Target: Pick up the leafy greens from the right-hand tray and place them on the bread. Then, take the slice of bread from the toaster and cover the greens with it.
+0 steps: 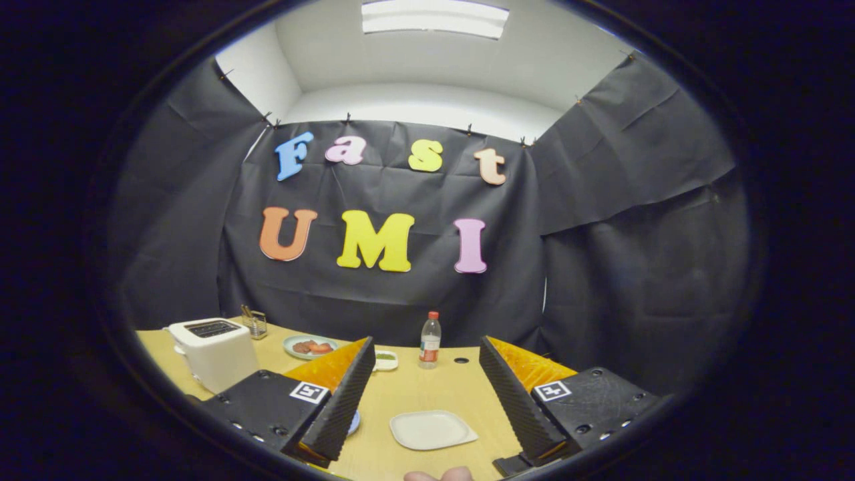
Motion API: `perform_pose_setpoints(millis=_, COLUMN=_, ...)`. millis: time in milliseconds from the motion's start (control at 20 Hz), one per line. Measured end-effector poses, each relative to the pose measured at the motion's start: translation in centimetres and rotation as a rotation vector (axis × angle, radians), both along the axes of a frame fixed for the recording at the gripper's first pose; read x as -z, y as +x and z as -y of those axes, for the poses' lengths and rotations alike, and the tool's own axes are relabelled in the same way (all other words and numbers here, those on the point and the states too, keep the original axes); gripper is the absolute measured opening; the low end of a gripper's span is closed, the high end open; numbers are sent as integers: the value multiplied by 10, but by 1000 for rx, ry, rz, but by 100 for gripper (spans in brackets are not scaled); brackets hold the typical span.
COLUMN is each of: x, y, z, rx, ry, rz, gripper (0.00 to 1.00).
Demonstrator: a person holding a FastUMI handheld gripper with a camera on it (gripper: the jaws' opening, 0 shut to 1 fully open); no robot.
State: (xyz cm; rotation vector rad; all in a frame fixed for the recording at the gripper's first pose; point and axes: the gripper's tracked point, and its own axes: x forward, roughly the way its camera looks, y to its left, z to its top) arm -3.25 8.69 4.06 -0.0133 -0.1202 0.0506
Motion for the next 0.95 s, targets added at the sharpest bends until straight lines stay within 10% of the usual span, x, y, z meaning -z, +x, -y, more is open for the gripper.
perform_pose_setpoints(millis=950, x=5, y=-45, z=-14, rx=-30, ry=41, rz=28, gripper=96)
